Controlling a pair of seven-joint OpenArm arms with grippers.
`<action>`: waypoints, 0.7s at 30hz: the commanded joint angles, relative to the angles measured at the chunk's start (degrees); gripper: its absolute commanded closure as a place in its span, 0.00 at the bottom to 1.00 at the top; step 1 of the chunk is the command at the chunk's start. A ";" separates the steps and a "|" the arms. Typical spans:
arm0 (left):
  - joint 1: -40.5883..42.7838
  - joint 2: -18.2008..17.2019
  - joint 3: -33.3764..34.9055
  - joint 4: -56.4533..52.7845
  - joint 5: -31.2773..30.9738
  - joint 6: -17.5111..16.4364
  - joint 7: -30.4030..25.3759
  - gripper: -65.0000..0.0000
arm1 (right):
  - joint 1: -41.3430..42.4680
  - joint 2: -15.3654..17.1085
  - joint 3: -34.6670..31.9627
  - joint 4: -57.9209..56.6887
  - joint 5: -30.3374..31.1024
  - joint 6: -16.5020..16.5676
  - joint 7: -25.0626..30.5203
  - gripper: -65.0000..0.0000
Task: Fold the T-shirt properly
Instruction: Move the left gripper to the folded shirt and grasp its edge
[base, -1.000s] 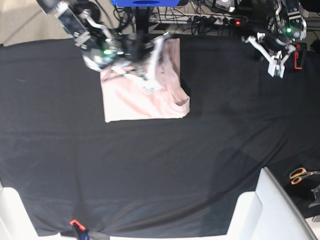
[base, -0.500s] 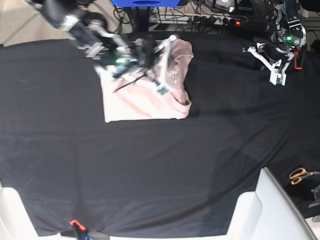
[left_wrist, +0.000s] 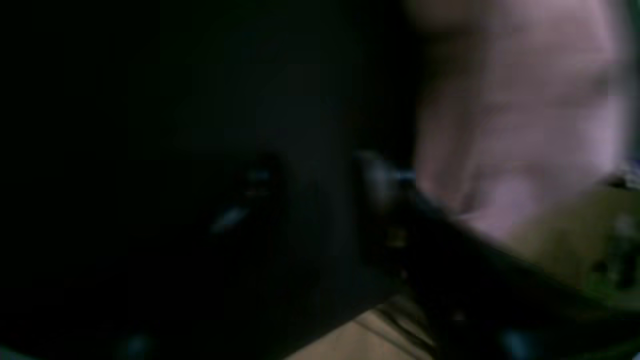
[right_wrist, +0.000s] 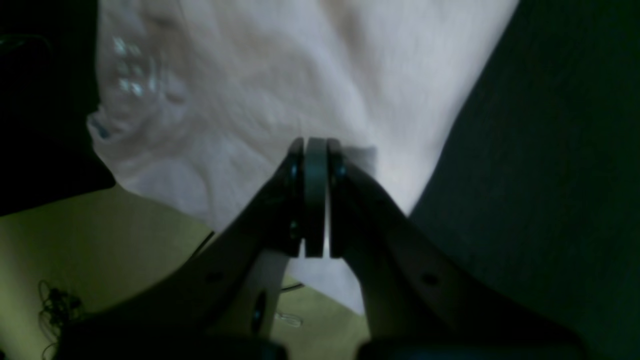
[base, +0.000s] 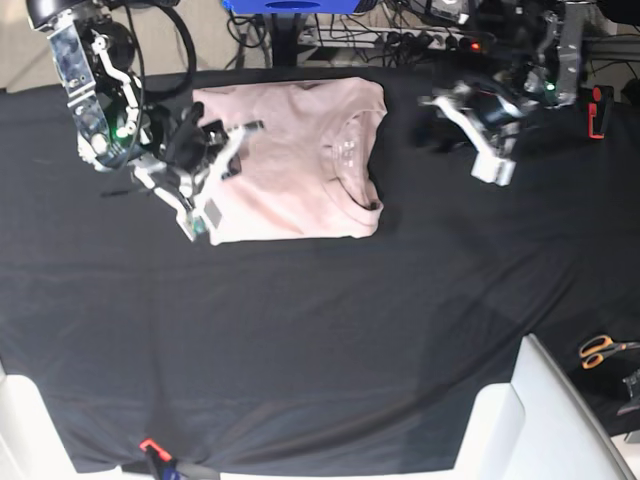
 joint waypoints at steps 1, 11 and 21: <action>-0.91 -1.52 -0.85 0.04 -1.48 -2.64 -1.05 0.41 | -0.06 0.13 0.17 0.70 0.56 0.18 0.73 1.00; -8.12 1.82 -0.24 -12.27 -3.24 -9.80 -0.87 0.04 | -1.20 0.22 -0.01 -2.55 0.47 0.27 0.82 1.00; -11.46 6.04 4.07 -13.94 -3.15 -9.80 -0.70 0.04 | -1.29 0.22 0.08 -2.82 0.47 0.27 0.82 1.00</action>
